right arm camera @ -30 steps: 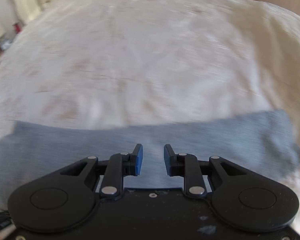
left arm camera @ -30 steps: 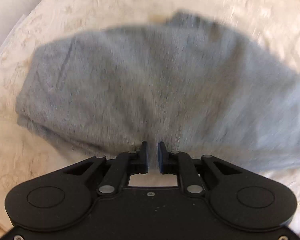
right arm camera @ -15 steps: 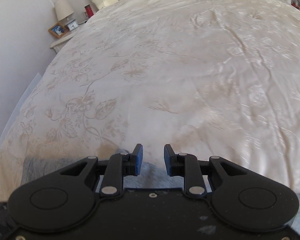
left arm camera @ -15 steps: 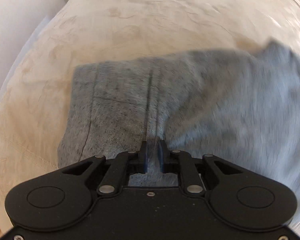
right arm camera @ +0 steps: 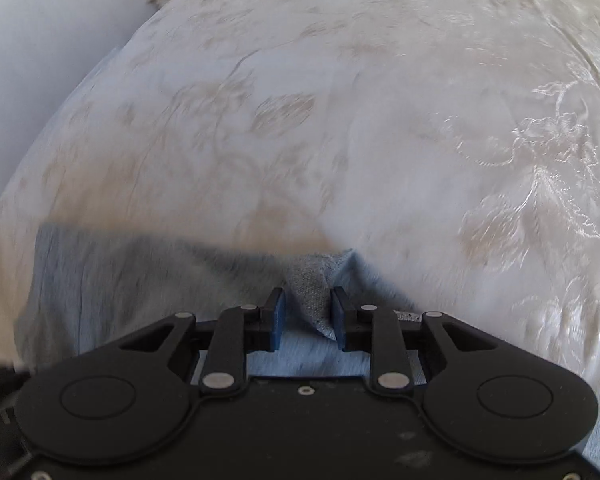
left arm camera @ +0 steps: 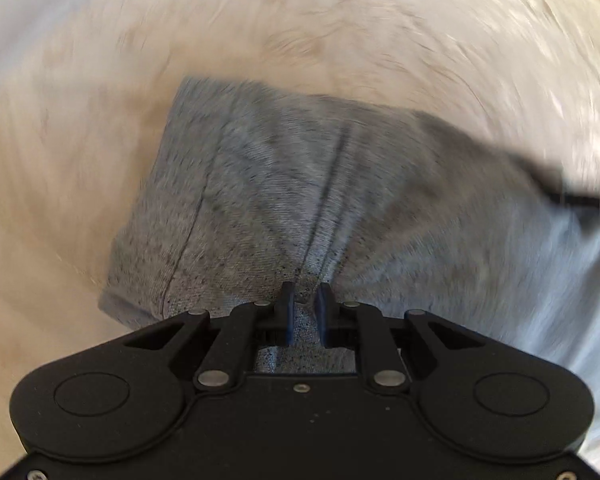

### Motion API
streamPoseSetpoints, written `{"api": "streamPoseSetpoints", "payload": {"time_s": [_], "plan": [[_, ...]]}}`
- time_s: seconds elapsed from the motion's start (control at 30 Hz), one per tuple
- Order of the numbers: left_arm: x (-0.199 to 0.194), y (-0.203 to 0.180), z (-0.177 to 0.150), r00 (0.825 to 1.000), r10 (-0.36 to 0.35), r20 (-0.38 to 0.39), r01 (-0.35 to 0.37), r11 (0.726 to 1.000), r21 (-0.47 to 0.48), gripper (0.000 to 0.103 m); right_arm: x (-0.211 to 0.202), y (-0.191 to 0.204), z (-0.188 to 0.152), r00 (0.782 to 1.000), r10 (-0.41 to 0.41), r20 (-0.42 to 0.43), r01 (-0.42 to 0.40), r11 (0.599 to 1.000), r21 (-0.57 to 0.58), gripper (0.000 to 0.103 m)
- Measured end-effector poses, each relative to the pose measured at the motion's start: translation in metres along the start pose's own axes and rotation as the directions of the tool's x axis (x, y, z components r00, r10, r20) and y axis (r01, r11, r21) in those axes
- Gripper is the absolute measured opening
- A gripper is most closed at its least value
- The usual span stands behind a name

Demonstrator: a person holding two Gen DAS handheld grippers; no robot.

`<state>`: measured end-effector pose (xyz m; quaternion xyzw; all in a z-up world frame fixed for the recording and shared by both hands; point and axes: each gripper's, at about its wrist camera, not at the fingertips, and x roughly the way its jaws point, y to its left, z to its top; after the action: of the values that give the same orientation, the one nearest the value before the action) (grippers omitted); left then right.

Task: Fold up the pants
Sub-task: 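Grasp the pants edge with the right tool beside the left tool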

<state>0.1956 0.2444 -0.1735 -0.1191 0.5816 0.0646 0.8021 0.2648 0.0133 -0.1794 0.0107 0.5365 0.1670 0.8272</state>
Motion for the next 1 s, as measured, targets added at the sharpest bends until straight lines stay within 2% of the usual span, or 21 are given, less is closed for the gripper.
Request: {"api": "streamPoseSetpoints", "payload": {"time_s": [0.03, 0.1, 0.27, 0.4, 0.57, 0.6, 0.63, 0.7, 0.73, 0.8, 0.83, 0.93, 1.0], "plan": [[0.003, 0.007, 0.006, 0.999, -0.027, -0.024, 0.026, 0.999, -0.029, 0.023, -0.002, 0.003, -0.005, 1.000, -0.001, 0.002, 0.001, 1.000, -0.015, 0.028], [0.006, 0.011, 0.012, 0.997, -0.052, -0.053, 0.051, 0.998, -0.026, 0.023, -0.003, 0.004, -0.009, 1.000, 0.007, -0.003, -0.007, 1.000, -0.002, 0.030], [0.005, -0.001, 0.007, 0.999, -0.015, -0.038, 0.019, 0.993, 0.114, 0.023, 0.006, -0.011, 0.006, 0.999, 0.037, -0.018, -0.035, 0.990, 0.136, 0.031], [0.005, -0.008, 0.006, 0.999, 0.007, -0.032, -0.002, 0.989, 0.148, 0.022, 0.014, -0.029, 0.016, 0.992, 0.110, -0.062, -0.088, 0.957, 0.278, 0.033], [0.007, -0.011, 0.008, 0.999, -0.019, -0.036, 0.024, 0.991, 0.132, 0.023, 0.017, -0.047, 0.021, 0.984, 0.165, -0.067, -0.121, 0.899, 0.422, 0.031], [0.007, -0.007, 0.008, 0.999, -0.028, -0.035, 0.032, 0.991, 0.133, 0.023, 0.017, -0.046, 0.023, 0.986, 0.150, -0.070, -0.107, 0.900, 0.422, 0.016], [0.007, -0.006, 0.008, 0.999, -0.035, -0.034, 0.039, 0.990, 0.136, 0.023, 0.016, -0.043, 0.026, 0.991, 0.117, -0.063, -0.083, 0.916, 0.393, 0.006], [0.006, -0.003, 0.005, 0.998, -0.045, -0.032, 0.049, 0.989, 0.142, 0.024, 0.010, -0.037, 0.036, 0.997, 0.073, -0.022, -0.061, 0.938, 0.340, 0.006], [0.006, -0.003, 0.004, 0.998, -0.049, -0.032, 0.053, 0.988, 0.144, 0.024, 0.006, -0.038, 0.039, 0.999, 0.052, 0.005, -0.050, 0.935, 0.350, 0.006], [0.006, -0.001, 0.005, 0.998, -0.052, -0.034, 0.057, 0.986, 0.156, 0.024, 0.016, -0.044, 0.046, 1.000, 0.022, -0.012, -0.015, 0.918, 0.396, 0.006], [0.006, -0.002, 0.006, 0.998, -0.053, -0.037, 0.059, 0.984, 0.166, 0.024, 0.023, -0.043, 0.047, 1.000, -0.002, -0.019, 0.009, 0.923, 0.385, 0.006], [0.001, 0.000, 0.005, 0.997, -0.059, -0.055, 0.068, 0.982, 0.176, 0.024, 0.032, -0.025, 0.045, 0.997, -0.078, -0.010, 0.078, 0.966, 0.246, 0.006], [-0.004, 0.003, 0.005, 0.995, -0.062, -0.078, 0.074, 0.984, 0.164, 0.022, 0.031, -0.025, 0.044, 0.997, -0.082, -0.010, 0.082, 0.970, 0.229, 0.008]]}}
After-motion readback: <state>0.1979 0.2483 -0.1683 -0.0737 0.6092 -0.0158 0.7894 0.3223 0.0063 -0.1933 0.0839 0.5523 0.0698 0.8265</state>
